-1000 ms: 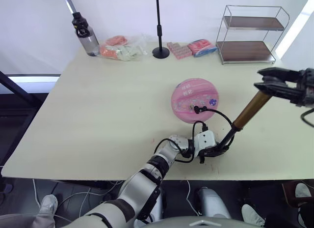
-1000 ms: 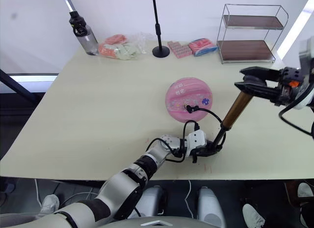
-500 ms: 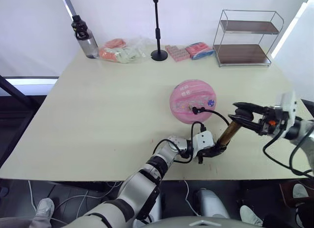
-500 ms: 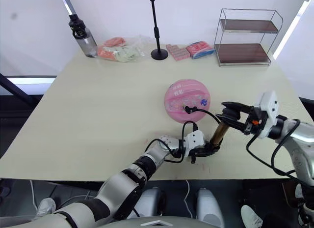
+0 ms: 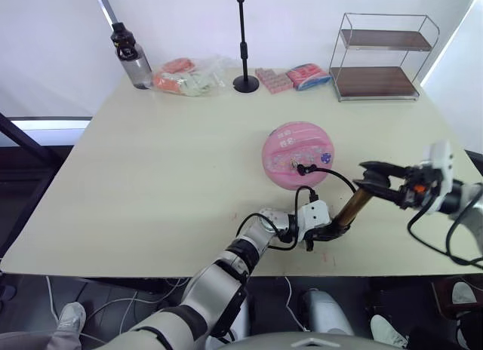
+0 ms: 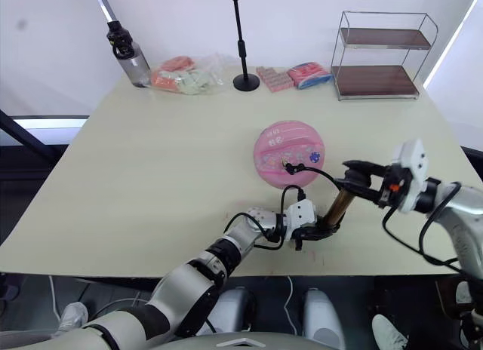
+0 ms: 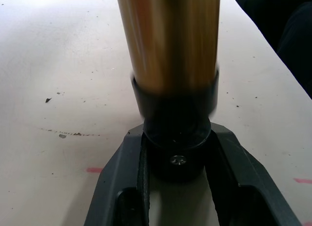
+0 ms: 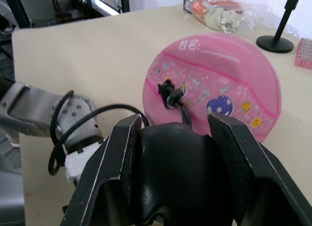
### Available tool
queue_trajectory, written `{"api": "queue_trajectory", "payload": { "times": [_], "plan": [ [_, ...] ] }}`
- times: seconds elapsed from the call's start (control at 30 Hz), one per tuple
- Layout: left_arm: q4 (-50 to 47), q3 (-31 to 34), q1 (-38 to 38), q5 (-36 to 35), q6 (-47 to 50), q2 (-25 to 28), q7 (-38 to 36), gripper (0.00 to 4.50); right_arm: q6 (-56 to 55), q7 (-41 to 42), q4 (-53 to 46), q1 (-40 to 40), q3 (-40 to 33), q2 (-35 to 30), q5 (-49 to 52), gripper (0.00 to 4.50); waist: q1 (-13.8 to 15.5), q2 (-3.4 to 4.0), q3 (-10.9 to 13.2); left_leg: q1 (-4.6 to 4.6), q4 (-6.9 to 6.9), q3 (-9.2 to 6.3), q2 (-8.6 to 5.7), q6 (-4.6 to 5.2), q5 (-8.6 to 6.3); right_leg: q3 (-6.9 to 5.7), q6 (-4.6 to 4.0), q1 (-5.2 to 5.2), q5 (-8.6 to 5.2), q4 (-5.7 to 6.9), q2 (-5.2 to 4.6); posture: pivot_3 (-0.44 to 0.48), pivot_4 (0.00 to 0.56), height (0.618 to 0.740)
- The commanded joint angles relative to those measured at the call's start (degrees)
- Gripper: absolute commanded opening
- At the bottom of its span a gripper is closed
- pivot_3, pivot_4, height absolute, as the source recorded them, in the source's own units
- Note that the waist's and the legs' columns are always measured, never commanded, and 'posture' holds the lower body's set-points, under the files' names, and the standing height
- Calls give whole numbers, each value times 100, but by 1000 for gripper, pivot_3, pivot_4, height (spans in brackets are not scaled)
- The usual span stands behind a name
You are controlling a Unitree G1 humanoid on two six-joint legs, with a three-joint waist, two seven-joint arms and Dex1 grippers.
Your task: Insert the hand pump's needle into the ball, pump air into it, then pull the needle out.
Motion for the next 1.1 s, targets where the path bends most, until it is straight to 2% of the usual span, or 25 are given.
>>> {"api": "queue_trajectory", "payload": {
  "times": [0.03,0.23,0.47,0.53,0.63,0.8,1.1],
  "plan": [
    [353,-130,177,264,180,200,-47,1077,460,29,-193,-457,-844,-433,707,1749,6,2,4,-1,-1,-1,0,0,0,-2,0,0,0,0,0,0,150,740],
    [357,-134,180,270,170,202,-48,1077,1136,-47,-142,-1097,-1261,-895,1348,1749,5,15,17,-2,-1,-1,2,0,0,-2,-4,-1,-2,-1,-2,0,150,740],
    [362,-133,174,272,165,215,-41,1077,1766,-99,38,-1747,-1453,-1289,1770,1749,6,19,22,-6,-2,-1,2,0,0,-1,-9,-3,-5,-2,-9,0,150,740],
    [373,-130,164,272,167,214,-39,1077,1943,-31,54,-1843,-1422,-1384,1817,1749,9,40,37,-11,-1,3,2,0,0,4,-10,-9,-5,-2,-17,0,150,740],
    [384,-131,154,275,164,208,-36,1077,1894,-5,-51,-1675,-1305,-1276,1599,1749,13,47,42,-17,-3,4,1,0,0,3,-3,-15,-1,-2,-26,0,150,740],
    [380,-120,155,264,162,201,-31,1077,1221,77,-259,-807,-776,-929,691,1749,14,32,34,-13,-8,-2,2,0,0,-6,9,-11,5,-3,-9,0,150,740],
    [376,-130,126,266,161,190,-32,1077,-146,-185,-166,279,-39,58,-506,1749,-1,-12,3,6,2,-2,6,0,0,-3,10,4,6,0,9,0,150,740]
  ]
}}
